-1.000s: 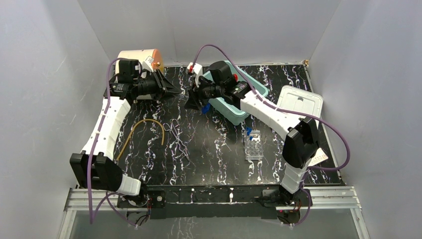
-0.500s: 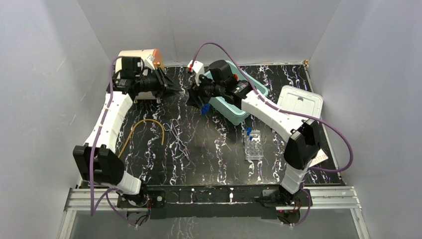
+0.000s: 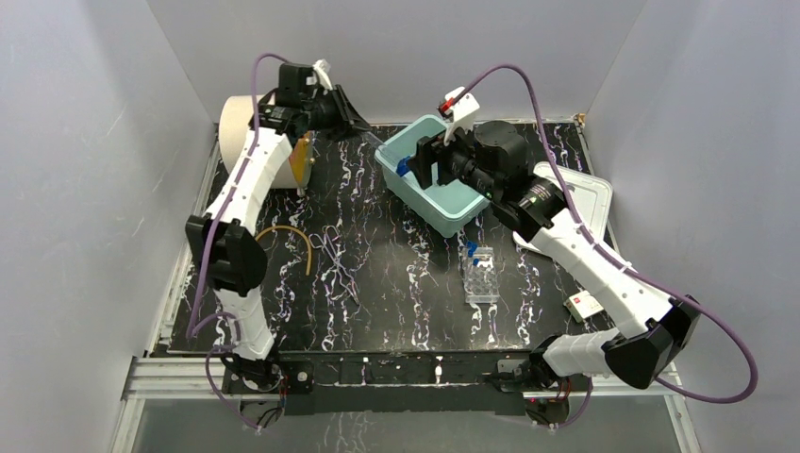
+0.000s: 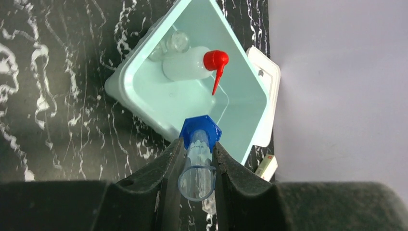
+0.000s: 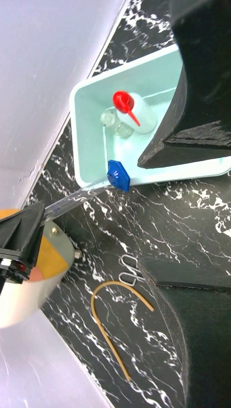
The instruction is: Organize the chemistry lab equipment
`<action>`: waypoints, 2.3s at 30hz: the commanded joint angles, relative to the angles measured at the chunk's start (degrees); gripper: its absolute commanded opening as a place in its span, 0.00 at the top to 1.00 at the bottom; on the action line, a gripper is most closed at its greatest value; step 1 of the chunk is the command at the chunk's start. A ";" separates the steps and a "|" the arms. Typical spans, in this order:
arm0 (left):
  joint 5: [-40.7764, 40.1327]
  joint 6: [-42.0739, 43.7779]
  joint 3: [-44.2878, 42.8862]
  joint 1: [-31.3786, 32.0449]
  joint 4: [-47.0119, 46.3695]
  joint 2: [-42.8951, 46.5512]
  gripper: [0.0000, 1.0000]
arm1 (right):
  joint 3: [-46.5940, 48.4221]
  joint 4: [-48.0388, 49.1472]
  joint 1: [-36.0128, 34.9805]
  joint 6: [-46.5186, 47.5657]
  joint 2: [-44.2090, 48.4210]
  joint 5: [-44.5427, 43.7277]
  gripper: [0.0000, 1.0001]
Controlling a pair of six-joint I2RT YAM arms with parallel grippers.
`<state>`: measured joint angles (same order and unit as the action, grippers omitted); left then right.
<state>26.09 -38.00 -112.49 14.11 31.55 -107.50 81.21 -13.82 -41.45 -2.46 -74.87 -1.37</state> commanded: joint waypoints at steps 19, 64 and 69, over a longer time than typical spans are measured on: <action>-29.82 23.72 -25.20 16.52 3.51 -20.33 0.77 | -9.60 -6.82 10.67 -16.86 2.84 -10.01 0.26; -31.79 29.26 -27.09 19.03 -3.63 -17.84 0.34 | -9.34 -8.64 11.40 -16.11 1.89 -4.40 0.29; -32.40 28.32 -26.24 18.26 -4.36 -12.70 0.23 | -5.77 -9.59 11.39 -14.18 -0.61 -1.52 0.31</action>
<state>-6.09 -8.43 -136.62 33.10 29.58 -130.13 70.81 -24.51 -30.33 -18.57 -74.67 -5.45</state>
